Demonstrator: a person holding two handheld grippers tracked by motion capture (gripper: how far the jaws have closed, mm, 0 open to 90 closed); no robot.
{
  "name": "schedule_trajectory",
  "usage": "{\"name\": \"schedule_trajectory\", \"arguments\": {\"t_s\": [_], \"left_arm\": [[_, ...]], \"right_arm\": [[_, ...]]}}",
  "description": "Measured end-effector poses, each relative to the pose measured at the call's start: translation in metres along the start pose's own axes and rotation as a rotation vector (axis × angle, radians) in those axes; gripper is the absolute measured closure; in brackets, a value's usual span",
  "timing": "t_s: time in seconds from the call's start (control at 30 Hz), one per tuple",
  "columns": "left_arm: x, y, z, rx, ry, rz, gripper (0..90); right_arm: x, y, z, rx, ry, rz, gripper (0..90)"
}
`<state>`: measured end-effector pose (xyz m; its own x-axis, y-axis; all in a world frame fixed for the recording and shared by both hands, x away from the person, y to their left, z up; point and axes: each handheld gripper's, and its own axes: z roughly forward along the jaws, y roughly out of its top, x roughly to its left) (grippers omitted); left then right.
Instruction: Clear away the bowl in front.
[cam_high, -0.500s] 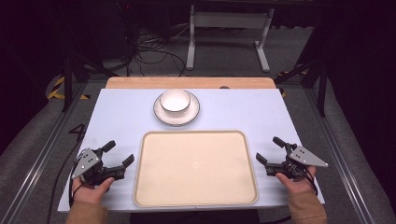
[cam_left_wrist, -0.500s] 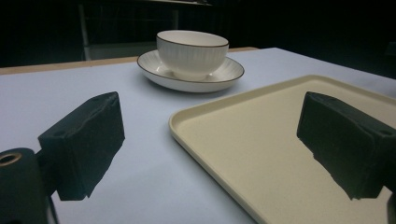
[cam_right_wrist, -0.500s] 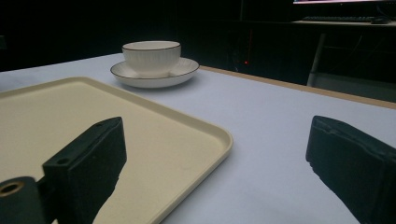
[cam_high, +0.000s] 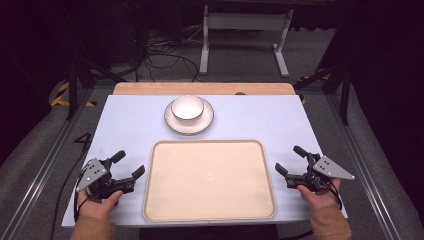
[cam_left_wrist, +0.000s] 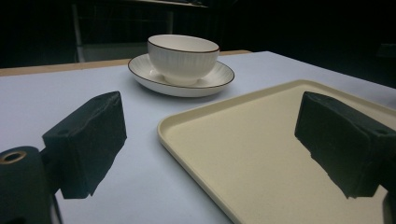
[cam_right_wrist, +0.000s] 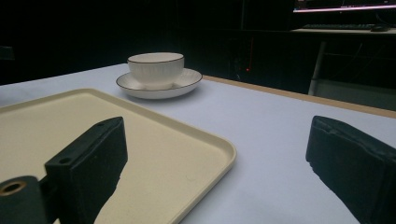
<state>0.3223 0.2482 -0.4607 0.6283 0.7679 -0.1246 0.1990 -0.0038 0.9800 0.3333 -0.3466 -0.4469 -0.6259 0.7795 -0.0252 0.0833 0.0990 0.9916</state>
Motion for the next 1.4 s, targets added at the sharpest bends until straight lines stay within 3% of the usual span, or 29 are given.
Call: {"name": "schedule_trajectory", "arguments": {"t_s": [0.3, 0.37, 0.67, 0.73, 0.83, 0.97, 1.4], "left_arm": [[-0.003, 0.018, 0.001, -0.003, 0.003, -0.036, 10.6], [-0.004, 0.022, 0.004, 0.000, -0.026, -0.055, 10.6], [-0.003, 0.041, 0.015, 0.007, -0.058, -0.025, 10.7], [-0.003, 0.048, 0.019, 0.020, -0.059, -0.016, 11.5], [-0.001, 0.056, 0.026, 0.070, -0.047, -0.062, 14.1], [0.001, 0.065, 0.035, 0.066, -0.053, -0.034, 14.1], [0.011, 0.082, 0.066, 0.043, -0.066, -0.007, 12.7]], "right_arm": [[0.000, -0.002, -0.002, -0.004, 0.011, 0.017, 6.8], [0.002, -0.004, -0.001, 0.012, 0.011, 0.006, 6.8], [-0.001, -0.004, -0.004, -0.007, -0.006, 0.021, 6.7], [-0.001, -0.003, -0.004, -0.010, -0.011, 0.023, 6.6], [-0.002, -0.003, -0.005, -0.012, -0.014, 0.021, 6.5], [-0.002, -0.003, -0.007, -0.012, -0.019, 0.022, 6.5], [-0.008, -0.002, -0.002, -0.003, -0.023, 0.031, 6.4]]}}
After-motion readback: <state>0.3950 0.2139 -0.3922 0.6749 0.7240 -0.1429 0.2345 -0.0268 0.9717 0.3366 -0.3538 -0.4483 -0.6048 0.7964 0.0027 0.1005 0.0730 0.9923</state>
